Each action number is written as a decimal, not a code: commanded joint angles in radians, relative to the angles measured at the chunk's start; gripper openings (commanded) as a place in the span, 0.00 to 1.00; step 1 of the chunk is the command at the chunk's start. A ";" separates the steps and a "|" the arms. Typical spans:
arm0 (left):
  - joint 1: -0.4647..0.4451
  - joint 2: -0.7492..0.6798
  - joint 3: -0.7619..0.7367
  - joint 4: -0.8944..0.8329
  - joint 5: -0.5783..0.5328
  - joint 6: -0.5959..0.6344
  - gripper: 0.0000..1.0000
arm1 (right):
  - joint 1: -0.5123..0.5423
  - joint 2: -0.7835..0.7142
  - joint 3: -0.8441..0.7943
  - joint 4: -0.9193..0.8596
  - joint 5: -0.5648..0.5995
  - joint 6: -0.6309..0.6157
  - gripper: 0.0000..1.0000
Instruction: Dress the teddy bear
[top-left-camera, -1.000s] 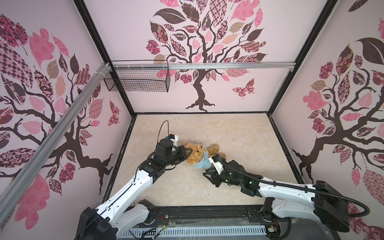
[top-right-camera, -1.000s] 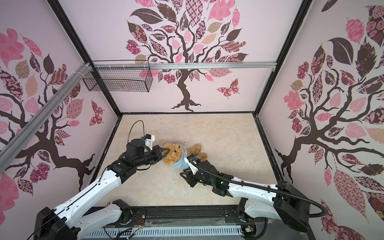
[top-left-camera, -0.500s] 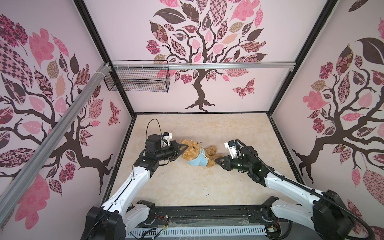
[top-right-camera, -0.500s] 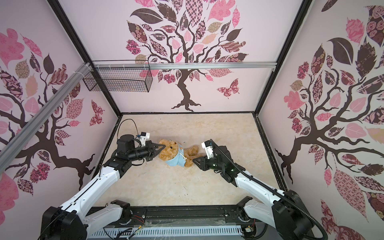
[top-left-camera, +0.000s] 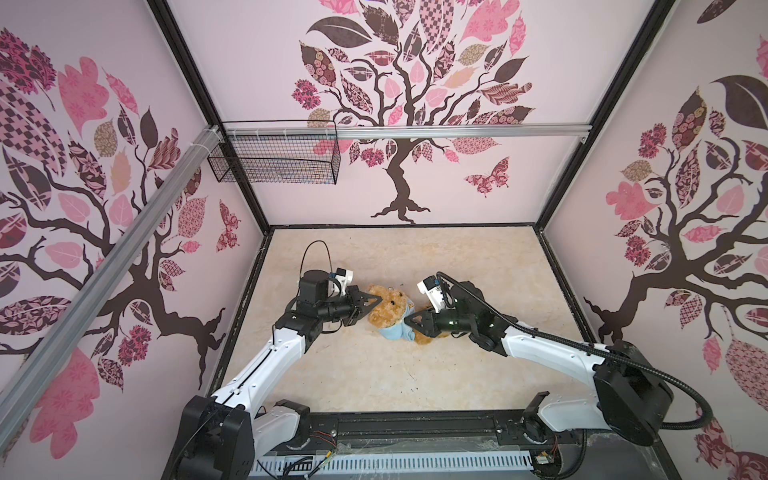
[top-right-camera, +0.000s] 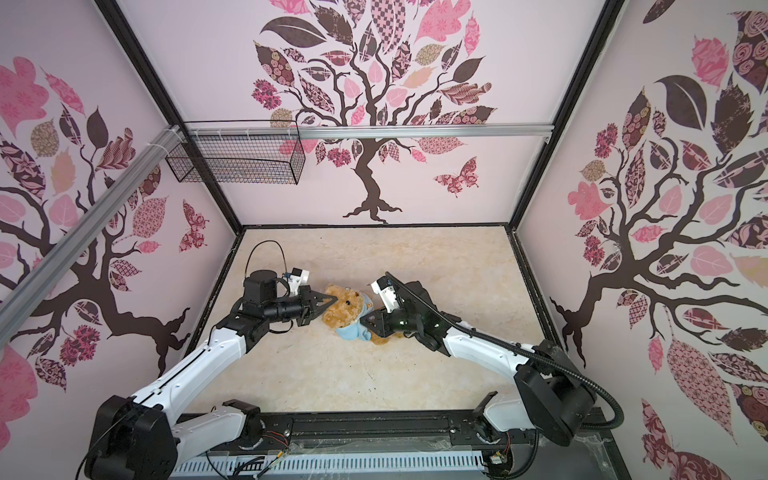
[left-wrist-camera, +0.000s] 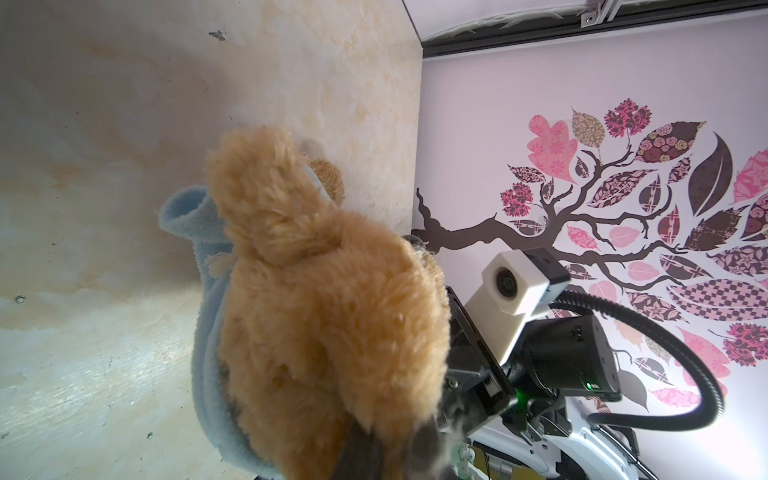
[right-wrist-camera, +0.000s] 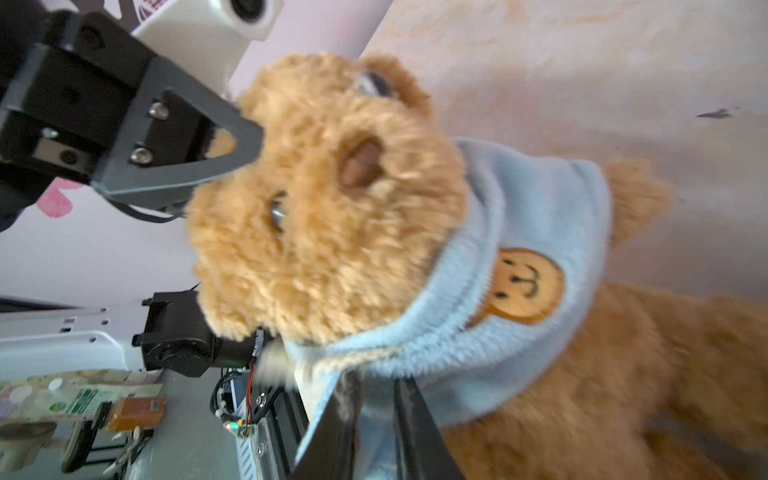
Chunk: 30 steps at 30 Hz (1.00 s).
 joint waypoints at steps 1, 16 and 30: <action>-0.012 0.022 -0.037 0.090 0.019 0.005 0.00 | 0.005 0.012 0.017 0.066 -0.052 0.040 0.18; -0.034 0.258 -0.029 0.274 0.093 0.016 0.00 | -0.098 -0.152 -0.098 -0.041 -0.039 -0.033 0.21; -0.043 0.246 -0.025 0.233 0.092 0.093 0.00 | -0.226 -0.031 -0.105 0.016 -0.072 0.059 0.29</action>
